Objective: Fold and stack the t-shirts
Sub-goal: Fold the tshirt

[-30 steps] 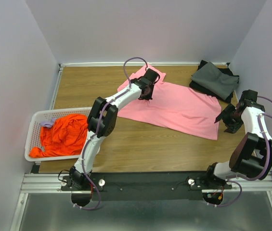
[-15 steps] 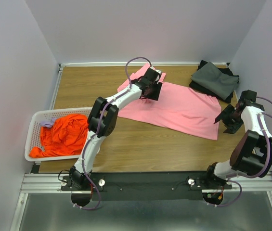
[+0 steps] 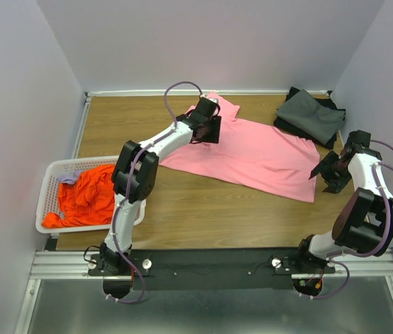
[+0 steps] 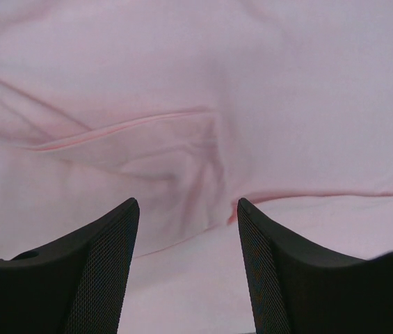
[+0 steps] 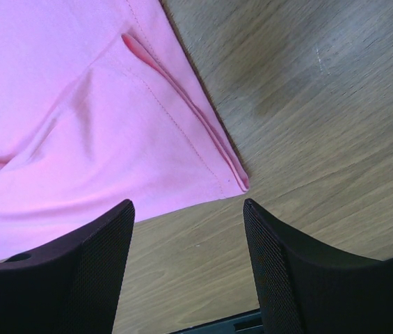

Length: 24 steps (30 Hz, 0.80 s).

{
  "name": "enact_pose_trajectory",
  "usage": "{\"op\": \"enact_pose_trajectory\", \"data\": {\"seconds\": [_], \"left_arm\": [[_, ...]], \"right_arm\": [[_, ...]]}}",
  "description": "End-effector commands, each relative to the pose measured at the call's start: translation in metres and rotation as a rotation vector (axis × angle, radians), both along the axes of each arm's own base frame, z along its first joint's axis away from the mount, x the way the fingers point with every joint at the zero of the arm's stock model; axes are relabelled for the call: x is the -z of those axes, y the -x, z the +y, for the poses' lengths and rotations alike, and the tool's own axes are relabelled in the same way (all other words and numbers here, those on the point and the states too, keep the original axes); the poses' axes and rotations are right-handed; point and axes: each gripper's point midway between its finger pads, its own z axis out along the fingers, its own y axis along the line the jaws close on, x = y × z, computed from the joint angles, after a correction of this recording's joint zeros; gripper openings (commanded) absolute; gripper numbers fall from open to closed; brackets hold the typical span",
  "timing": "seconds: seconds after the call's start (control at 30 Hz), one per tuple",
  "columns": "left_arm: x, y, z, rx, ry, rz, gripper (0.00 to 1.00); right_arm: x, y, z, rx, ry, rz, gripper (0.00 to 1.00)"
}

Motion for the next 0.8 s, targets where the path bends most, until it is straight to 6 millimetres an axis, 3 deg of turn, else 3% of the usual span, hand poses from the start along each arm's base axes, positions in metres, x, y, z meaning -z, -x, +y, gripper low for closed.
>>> {"op": "enact_pose_trajectory", "data": {"seconds": [0.0, 0.17, 0.43, 0.77], "left_arm": [[0.001, -0.001, 0.022, -0.089, -0.019, 0.013, 0.67], [0.013, -0.003, 0.018, -0.078, -0.016, 0.027, 0.67], [0.008, -0.018, 0.001, -0.038, 0.022, -0.011, 0.64], [0.022, -0.022, -0.021, 0.026, 0.017, -0.009, 0.59]], "right_arm": [[0.004, 0.002, 0.002, -0.008, -0.006, 0.015, 0.71], [0.001, 0.001, 0.002, -0.013, -0.006, 0.005, 0.71], [0.002, 0.003, 0.003, -0.015, -0.011, 0.007, 0.71], [0.002, 0.003, 0.004, -0.017, -0.012, 0.007, 0.71]]}}
